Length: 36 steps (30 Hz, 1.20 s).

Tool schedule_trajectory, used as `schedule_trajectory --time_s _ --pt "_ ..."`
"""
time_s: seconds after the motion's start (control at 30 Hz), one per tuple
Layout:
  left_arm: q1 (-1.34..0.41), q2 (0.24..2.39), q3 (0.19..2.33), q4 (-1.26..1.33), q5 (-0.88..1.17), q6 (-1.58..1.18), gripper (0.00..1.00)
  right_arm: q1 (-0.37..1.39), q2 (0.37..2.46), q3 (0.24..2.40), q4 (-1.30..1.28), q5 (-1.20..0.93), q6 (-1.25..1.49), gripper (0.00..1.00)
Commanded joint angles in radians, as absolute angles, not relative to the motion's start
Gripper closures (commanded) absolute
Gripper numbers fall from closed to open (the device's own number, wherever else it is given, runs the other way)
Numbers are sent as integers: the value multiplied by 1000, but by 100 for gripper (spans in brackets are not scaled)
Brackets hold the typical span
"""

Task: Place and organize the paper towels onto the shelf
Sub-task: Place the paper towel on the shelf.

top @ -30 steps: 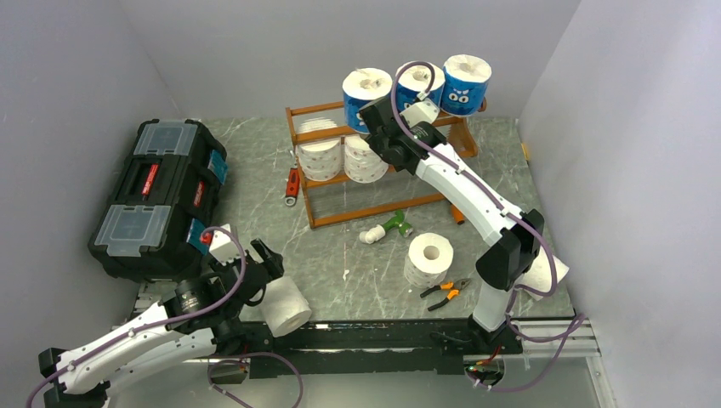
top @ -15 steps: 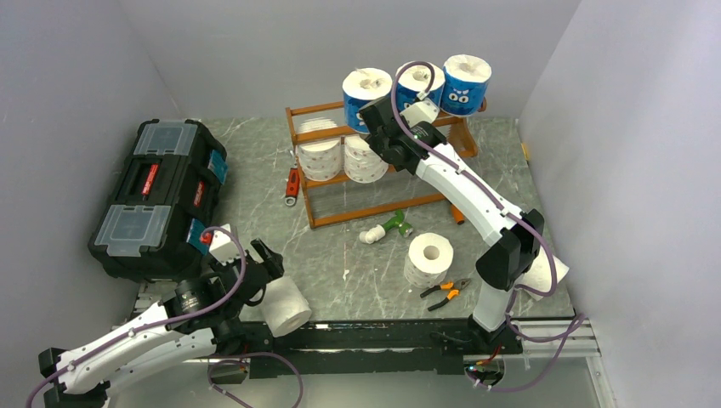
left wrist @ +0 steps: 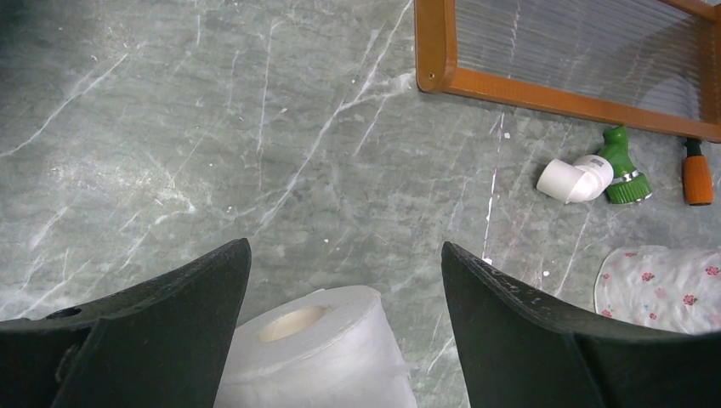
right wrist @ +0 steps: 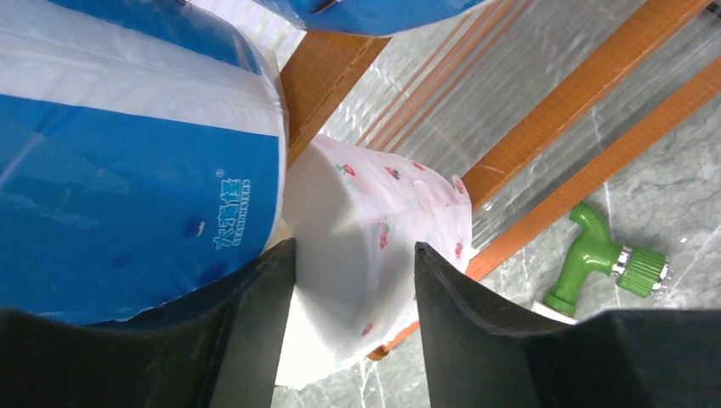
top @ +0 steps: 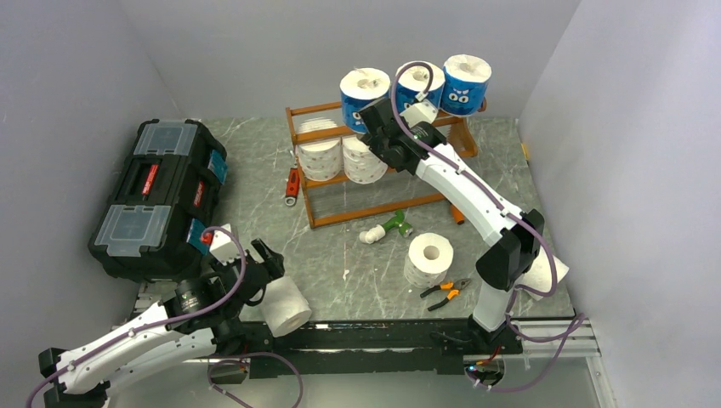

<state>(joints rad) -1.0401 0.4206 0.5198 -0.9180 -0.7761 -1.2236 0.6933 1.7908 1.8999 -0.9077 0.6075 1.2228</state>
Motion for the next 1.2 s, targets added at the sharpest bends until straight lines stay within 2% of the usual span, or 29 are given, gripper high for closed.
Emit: schedule_trajectory --time_s 0.0,0.7,0.97,1.17 --pt "-1042 429 516 -882 -769 -1221 11 689 1764 1889 -924 585 1206 41" --pt "-1042 449 518 -852 -755 -1209 11 669 1623 1749 -887 575 1177 39" --pt "-1041 468 528 -850 -749 -1206 11 659 1620 1712 -790 532 1151 51" --pt "-1042 467 531 -850 -750 -1201 11 658 1605 1690 -700 505 1132 51"
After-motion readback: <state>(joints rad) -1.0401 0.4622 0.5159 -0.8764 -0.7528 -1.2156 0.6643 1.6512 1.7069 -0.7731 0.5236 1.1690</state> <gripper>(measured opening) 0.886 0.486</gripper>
